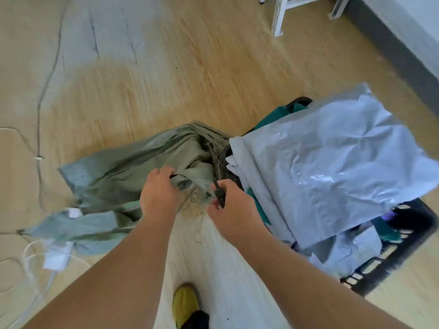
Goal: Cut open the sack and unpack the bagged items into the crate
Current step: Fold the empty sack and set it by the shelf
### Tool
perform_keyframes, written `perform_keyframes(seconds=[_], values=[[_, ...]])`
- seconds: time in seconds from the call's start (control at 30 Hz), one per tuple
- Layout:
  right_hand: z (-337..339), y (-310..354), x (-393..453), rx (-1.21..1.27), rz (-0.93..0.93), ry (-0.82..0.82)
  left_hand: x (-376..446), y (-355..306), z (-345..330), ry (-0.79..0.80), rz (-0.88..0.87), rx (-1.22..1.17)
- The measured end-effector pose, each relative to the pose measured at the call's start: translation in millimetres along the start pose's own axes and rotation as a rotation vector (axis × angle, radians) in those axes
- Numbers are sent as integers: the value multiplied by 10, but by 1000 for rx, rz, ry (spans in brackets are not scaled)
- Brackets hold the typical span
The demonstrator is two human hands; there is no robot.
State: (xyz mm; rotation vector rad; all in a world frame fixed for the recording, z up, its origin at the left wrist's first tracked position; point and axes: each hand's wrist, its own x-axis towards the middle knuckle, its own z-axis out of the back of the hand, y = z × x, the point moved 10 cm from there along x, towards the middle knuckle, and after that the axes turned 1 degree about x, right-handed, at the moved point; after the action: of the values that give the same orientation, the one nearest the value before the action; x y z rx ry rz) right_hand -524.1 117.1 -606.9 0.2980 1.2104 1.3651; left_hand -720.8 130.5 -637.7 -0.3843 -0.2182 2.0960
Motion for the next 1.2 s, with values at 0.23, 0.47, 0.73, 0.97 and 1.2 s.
perform_keyframes(seconds=[0.23, 0.47, 0.73, 0.97, 1.2], values=[[268, 898, -632, 93, -46, 77, -352, -281, 1364, 39, 203, -484], [379, 1732, -1141, 210, -98, 62, -632, -880, 2305, 408, 303, -1088], [1010, 2515, -1311, 626, -225, -229, -812, -1181, 3538, 520, -155, -913], [1136, 3312, -1381, 753, -143, -91, -1448, -86, 3231, 648, -74, 5], [1349, 3785, -1768, 383, 35, -116, -1315, -100, 3885, 387, 209, -798]])
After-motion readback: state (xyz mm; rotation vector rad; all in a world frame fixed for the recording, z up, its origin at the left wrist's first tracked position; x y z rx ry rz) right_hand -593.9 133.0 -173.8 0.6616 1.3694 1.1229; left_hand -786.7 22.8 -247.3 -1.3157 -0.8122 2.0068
